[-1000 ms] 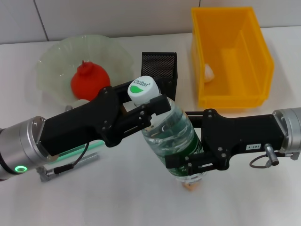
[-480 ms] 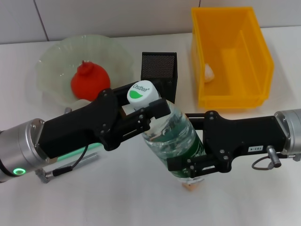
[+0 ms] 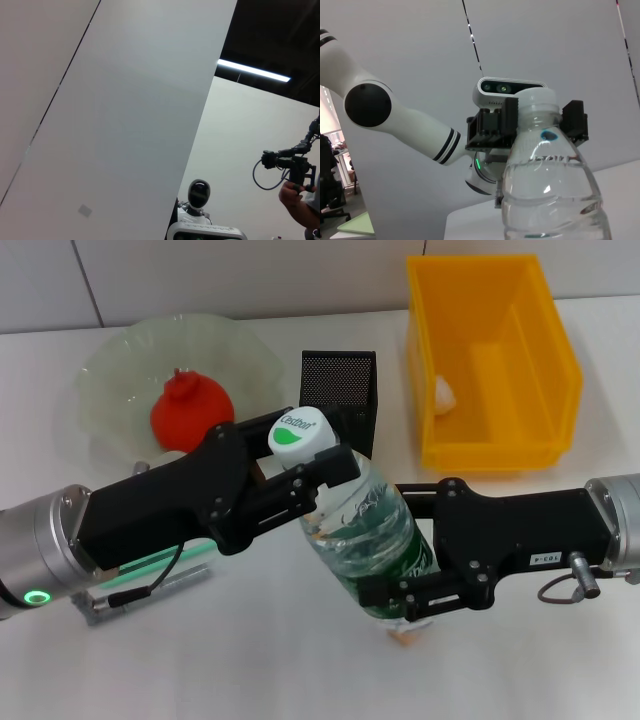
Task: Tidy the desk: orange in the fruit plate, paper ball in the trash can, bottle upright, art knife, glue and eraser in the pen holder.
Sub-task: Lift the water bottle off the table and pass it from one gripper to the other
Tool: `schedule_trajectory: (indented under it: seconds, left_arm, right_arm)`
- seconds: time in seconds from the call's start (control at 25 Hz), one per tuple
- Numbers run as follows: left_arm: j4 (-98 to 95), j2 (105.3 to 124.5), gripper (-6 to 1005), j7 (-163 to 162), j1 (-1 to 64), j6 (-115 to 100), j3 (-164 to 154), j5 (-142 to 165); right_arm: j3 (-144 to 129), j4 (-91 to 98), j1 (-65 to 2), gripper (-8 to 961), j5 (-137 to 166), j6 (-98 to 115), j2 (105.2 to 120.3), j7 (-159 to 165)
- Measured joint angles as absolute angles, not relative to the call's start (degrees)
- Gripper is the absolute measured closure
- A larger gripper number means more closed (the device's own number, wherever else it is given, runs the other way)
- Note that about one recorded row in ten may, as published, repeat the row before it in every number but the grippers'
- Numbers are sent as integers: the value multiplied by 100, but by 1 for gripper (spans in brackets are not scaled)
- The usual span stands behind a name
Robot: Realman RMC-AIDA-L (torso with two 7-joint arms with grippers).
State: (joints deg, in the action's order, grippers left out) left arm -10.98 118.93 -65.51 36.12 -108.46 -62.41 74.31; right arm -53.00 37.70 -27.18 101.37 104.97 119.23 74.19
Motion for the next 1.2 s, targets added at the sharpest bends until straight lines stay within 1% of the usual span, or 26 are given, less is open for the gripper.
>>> schedule_trajectory:
  seconds: [0.64, 1.2]
  left_arm:
    - [-1286, 11871, 554, -6719, 3633, -10827, -6306, 7538]
    - [-1358, 11872, 554, -6730, 3561, -10860, -6320, 7548]
  right_arm:
    - [-5989, 4807, -2582, 172, 10272, 10407, 11929, 8300]
    - [-6015, 5056, -2540, 171, 10315, 10454, 11910, 8402]
